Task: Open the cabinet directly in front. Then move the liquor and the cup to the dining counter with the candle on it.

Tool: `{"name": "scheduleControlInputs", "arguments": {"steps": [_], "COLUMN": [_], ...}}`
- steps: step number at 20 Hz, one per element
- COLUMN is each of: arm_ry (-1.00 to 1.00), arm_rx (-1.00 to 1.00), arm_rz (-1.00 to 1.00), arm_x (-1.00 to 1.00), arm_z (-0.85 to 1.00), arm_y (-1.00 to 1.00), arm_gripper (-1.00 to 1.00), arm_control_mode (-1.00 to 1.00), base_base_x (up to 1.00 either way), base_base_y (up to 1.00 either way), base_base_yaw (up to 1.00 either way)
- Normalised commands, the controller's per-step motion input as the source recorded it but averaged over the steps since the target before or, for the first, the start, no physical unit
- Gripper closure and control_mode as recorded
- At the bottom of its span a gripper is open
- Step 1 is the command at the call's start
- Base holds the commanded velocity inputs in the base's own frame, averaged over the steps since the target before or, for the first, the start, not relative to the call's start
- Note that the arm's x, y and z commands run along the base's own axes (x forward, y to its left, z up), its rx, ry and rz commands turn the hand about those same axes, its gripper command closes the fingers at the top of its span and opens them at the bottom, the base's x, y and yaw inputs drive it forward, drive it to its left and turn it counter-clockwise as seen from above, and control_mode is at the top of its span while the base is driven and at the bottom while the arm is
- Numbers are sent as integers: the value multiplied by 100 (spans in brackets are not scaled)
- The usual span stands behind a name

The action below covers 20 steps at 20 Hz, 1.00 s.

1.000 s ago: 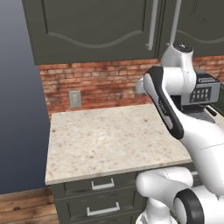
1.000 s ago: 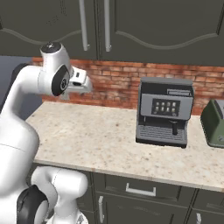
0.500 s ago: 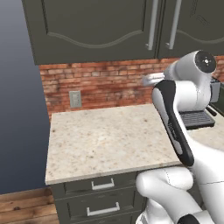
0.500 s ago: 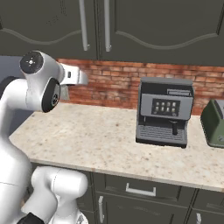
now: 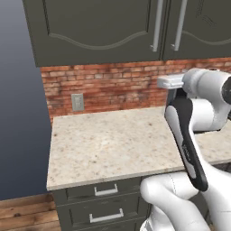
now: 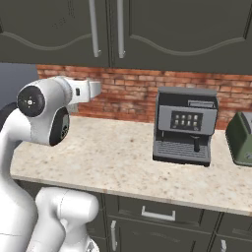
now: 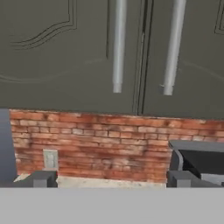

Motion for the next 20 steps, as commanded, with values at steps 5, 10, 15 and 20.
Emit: {"name": "scheduleControlInputs", "arguments": {"steps": [5, 10, 15, 20], "arm_ry": [-28, -20, -10, -8], "arm_rx": [0, 0, 0, 0], "arm_rz": [1, 2, 0, 0], "arm_x": [-19, -7, 0, 0], "arm_z": [30, 9, 20, 36], "arm_y": [0, 0, 2, 0], "arm_gripper": [-100, -100, -100, -100], "arm_control_mode": [-100, -100, -100, -100], "base_base_x": [0, 0, 0, 0], "base_base_y": [0, 0, 0, 0], "base_base_yaw": [0, 0, 0, 0]}}
